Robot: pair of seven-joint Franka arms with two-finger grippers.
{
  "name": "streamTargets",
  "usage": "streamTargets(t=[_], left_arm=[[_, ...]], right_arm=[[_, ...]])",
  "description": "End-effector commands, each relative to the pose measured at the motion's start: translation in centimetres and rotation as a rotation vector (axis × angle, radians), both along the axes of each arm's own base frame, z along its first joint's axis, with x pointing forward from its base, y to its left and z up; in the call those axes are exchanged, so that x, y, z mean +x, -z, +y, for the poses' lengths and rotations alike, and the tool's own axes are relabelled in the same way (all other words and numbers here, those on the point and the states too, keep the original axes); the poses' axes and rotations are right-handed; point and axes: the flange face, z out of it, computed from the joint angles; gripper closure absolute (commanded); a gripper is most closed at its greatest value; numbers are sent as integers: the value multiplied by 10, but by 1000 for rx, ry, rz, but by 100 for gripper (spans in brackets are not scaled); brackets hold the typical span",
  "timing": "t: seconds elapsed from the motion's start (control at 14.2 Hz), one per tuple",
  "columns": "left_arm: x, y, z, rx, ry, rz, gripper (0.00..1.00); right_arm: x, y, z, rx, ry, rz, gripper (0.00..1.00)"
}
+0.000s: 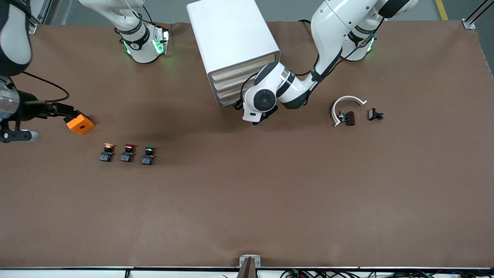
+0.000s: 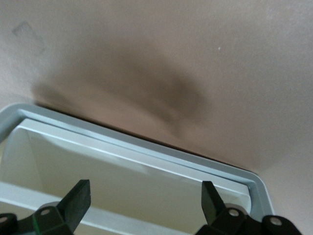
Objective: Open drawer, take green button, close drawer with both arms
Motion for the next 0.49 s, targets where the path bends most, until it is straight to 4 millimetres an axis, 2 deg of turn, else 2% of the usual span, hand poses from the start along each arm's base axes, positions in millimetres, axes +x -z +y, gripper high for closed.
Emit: streamTargets(t=[0.0,0.07,0.21,0.35,0.42], left_arm=[[-2,-3,-2,1,-18,68,0],[-1,1,-2,1,-18,78,0],[4,2,-1,-1,-27,79,0],[23,-7,2,-15,-47,54,0],[42,-17,8,-29,-71,32,0]], right_arm=[[-2,-19,-25,2,4,-15,0],[-2,-28,-31,3,19,-31,0],[-1,-47,-30,-8,17,-45,0],[-1,-62,-29,-25,18,-55,0],[-1,-70,-32,-25,24,-72,0]])
